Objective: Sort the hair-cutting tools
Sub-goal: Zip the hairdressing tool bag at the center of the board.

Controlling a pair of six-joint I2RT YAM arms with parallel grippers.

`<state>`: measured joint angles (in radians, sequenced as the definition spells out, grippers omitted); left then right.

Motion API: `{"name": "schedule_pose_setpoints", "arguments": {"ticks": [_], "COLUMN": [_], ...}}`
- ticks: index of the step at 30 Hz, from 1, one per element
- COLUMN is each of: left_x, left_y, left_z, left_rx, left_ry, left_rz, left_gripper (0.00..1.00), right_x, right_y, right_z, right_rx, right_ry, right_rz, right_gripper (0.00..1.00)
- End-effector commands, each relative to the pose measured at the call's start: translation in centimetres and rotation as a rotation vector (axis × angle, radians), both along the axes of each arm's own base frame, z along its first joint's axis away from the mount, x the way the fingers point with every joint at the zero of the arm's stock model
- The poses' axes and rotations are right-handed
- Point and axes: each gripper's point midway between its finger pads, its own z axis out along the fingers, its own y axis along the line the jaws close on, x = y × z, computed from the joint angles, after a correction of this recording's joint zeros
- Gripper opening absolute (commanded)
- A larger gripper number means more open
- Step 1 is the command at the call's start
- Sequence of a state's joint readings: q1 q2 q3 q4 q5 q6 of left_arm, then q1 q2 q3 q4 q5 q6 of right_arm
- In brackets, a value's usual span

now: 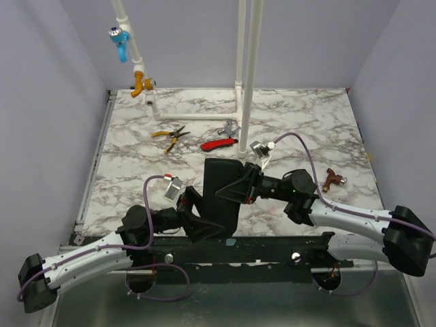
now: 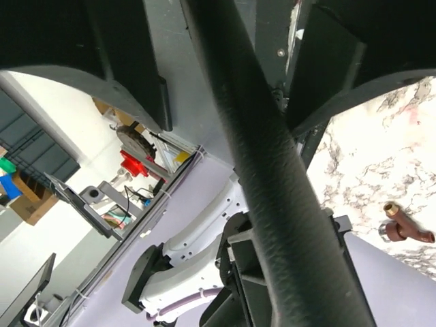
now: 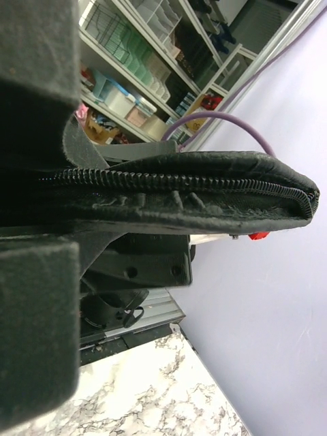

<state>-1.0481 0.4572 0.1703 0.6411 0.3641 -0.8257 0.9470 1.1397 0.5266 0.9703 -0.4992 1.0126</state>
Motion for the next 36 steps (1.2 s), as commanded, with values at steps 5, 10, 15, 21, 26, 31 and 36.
{"name": "schedule_pose_setpoints", "arguments": {"ticks": [5,10,15,21,26,31,36], "left_x": [-0.3,0.1,1.0,4.7,8.5,11.2,12.9], "left_y": [-1.2,-1.8,-1.6,1.1,5.2,7.6,7.9], "left_z": [1.3,0.9,1.1,2.0,5.3,8.9,12.0], "left_rx": [0.035,0.082,0.103,0.112,0.106,0.184,0.293], "left_ry": [0.002,0.019,0.024,0.052,0.087,0.149,0.228], "left_rz": [-0.059,-0.054,-0.001,0.265,0.551,0.749,0.829], "left_gripper": [0.04,0.00,0.00,0.00,0.00,0.00,0.00], "right_x": [0.3,0.6,1.3,3.9,4.7,5.5,6.8], "right_y": [0.0,0.1,-0.3,-3.8,-6.8,-6.8,-5.8], "right_z": [1.2,0.8,0.1,-1.0,-1.9,-2.9,-2.1], "right_rx": [0.049,0.020,-0.059,-0.277,-0.433,-0.535,-0.565], "right_ry": [-0.029,-0.014,-0.008,-0.085,-0.168,-0.219,-0.304], "right_rz": [-0.007,-0.021,-0.086,-0.347,-0.463,-0.487,-0.582], "right_gripper": [0.01,0.11,0.55,0.65,0.66,0.65,0.65]}}
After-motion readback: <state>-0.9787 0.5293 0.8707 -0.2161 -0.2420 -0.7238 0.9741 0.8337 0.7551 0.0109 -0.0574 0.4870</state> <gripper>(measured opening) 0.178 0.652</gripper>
